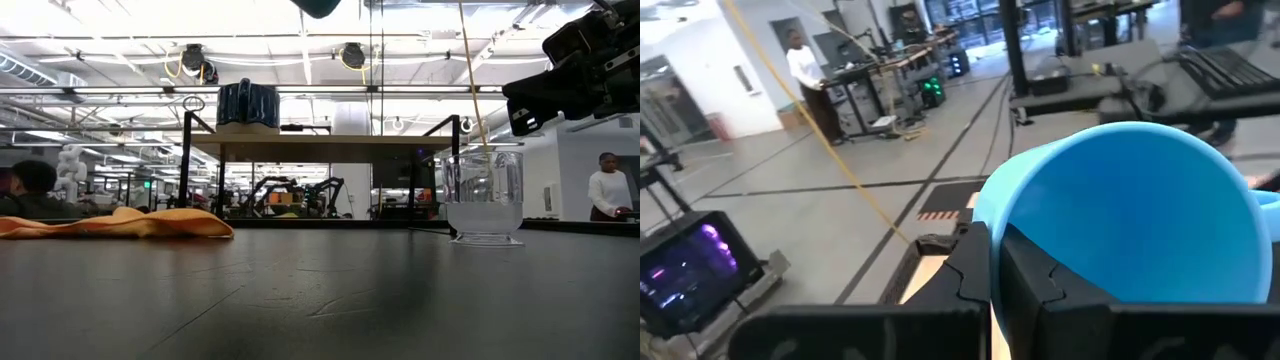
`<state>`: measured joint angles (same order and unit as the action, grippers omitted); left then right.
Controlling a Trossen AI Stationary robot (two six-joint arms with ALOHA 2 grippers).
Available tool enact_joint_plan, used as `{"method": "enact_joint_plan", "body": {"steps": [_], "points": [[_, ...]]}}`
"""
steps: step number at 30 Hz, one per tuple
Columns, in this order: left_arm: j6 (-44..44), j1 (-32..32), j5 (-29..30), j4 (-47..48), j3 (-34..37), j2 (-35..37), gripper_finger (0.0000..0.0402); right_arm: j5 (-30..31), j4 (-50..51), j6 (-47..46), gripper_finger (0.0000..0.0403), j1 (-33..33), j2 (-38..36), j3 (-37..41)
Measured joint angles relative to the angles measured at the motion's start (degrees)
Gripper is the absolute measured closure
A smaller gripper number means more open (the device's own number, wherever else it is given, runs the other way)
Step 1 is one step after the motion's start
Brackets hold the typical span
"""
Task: Stack small to large cups/mugs on shelf
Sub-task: Put the blue mug on the shelf
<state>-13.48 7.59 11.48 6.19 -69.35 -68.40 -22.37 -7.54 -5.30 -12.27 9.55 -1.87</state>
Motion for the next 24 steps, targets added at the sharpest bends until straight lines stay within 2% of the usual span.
{"method": "enact_joint_plan", "body": {"steps": [6, 16, 24], "points": [[1.86, 3.44, -3.95, 2.83, -6.92, -5.02, 0.0398, 0.00, -0.01, 0.00, 0.0403, 0.00, -0.01, 0.00], [2.22, 5.99, -3.99, 8.32, -17.66, -10.90, 0.0398, 0.00, -0.01, 0.18, 0.0403, 0.00, 0.00, 0.00], [3.08, 10.40, -3.02, 14.98, -26.98, -14.53, 0.0398, 0.00, 0.01, 0.43, 0.0403, 0.00, 0.01, 0.00]]}}
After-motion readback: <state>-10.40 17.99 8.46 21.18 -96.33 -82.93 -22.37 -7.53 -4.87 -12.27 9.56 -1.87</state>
